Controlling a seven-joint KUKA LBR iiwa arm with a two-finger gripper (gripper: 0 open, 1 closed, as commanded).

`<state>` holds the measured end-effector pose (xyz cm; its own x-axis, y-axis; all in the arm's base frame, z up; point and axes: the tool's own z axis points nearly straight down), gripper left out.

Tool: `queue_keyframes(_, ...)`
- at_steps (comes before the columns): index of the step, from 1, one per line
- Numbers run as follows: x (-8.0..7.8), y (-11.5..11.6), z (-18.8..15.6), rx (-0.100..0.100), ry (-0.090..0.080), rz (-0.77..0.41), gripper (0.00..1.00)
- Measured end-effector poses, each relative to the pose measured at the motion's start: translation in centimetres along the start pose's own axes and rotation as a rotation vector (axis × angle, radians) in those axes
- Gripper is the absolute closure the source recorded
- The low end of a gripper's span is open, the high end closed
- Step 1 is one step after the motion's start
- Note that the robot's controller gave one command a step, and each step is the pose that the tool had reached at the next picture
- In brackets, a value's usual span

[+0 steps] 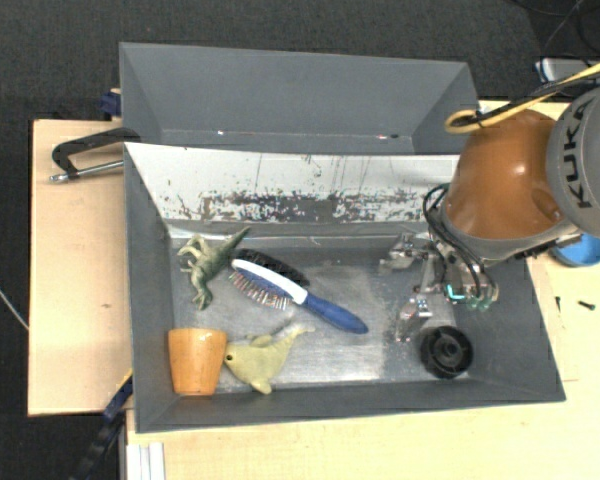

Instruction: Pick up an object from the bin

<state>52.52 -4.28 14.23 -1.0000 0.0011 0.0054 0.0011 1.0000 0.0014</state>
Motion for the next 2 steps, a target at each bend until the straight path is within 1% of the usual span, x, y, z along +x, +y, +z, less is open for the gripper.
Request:
queue_keyframes(1, -1.1, 7.8, 7.3, 0.000, -0.011, -0.014, 0.00)
queue_keyframes(2, 0.0, 8.5, 4.0, -0.001, -0.012, -0.027, 0.00)
